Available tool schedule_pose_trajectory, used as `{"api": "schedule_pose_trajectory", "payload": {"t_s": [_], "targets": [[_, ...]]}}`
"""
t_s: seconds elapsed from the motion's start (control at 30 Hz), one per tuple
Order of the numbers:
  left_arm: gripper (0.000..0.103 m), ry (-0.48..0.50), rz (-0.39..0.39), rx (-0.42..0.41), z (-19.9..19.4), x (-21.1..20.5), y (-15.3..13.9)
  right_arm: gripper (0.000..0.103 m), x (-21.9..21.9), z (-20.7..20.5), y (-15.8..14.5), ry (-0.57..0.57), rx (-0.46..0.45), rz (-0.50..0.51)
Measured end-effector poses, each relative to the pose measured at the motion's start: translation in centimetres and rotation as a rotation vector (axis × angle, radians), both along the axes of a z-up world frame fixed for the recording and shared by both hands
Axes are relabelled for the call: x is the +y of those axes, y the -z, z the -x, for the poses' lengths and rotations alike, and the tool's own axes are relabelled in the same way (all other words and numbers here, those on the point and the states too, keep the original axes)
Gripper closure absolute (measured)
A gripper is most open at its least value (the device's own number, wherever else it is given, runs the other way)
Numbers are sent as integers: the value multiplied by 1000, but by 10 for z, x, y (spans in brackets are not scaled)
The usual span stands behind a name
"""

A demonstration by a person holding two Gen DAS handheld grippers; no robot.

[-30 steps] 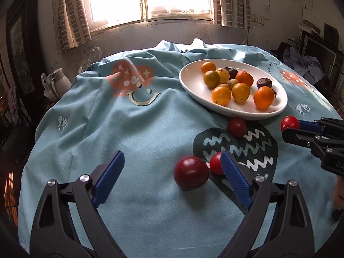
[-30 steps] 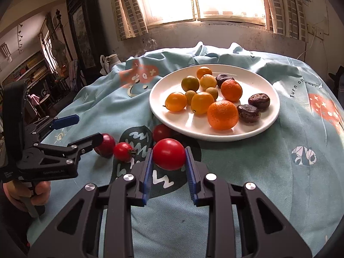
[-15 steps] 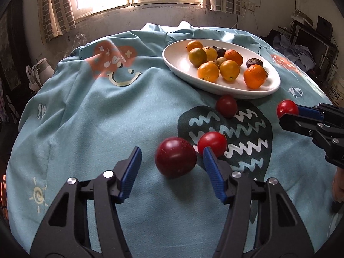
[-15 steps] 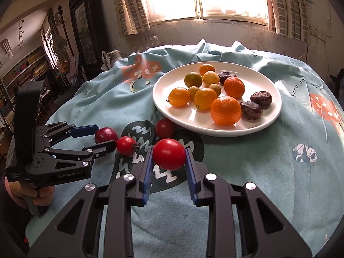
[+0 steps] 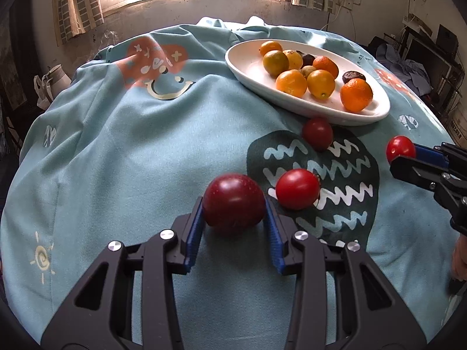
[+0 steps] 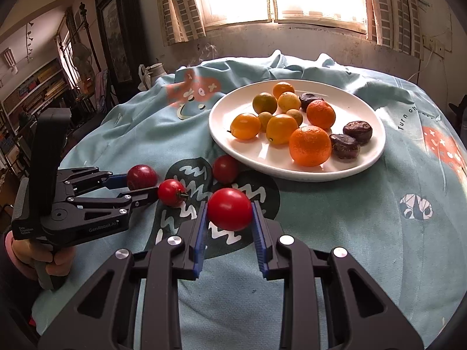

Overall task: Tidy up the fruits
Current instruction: 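Hold the tomato in the right tool while the left tool grasps a red plum, then place both held red fruits on the white plate and open both tools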

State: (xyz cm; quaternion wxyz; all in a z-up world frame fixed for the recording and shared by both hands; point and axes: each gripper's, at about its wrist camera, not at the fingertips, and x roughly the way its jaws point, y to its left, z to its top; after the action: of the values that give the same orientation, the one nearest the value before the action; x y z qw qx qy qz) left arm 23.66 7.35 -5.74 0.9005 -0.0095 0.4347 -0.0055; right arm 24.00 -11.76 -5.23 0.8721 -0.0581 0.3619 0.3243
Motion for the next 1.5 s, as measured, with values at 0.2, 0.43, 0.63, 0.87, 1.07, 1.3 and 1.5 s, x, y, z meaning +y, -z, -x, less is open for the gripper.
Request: {"api": "schedule_pose_trajectory", "payload": {"t_s": [0.2, 0.43, 0.63, 0.87, 1.07, 1.3, 1.5], "targets": [[64, -3, 0, -3, 0, 0, 0, 74, -1, 1, -2, 2, -9, -1], [64, -1, 21, -50, 10, -3, -14, 74, -4, 0, -6, -10, -12, -12], [64, 119, 39, -74, 10, -26, -37, 74, -17, -8, -12, -16, 12, -55], [64, 148, 11, -136, -72, -50, -66, 74, -41, -57, -31, 168, -78, -142], [23, 100, -12, -138, -133, -57, -70, 70, -48, -109, -20, 234, -53, -161], [5, -11, -32, -186, -98, -32, -86, 43, -51, -88, -30, 240, -121, -162], [3, -164, 26, -174, -30, 9, -66, 43, -26, -48, -39, 117, -56, -215]]}}
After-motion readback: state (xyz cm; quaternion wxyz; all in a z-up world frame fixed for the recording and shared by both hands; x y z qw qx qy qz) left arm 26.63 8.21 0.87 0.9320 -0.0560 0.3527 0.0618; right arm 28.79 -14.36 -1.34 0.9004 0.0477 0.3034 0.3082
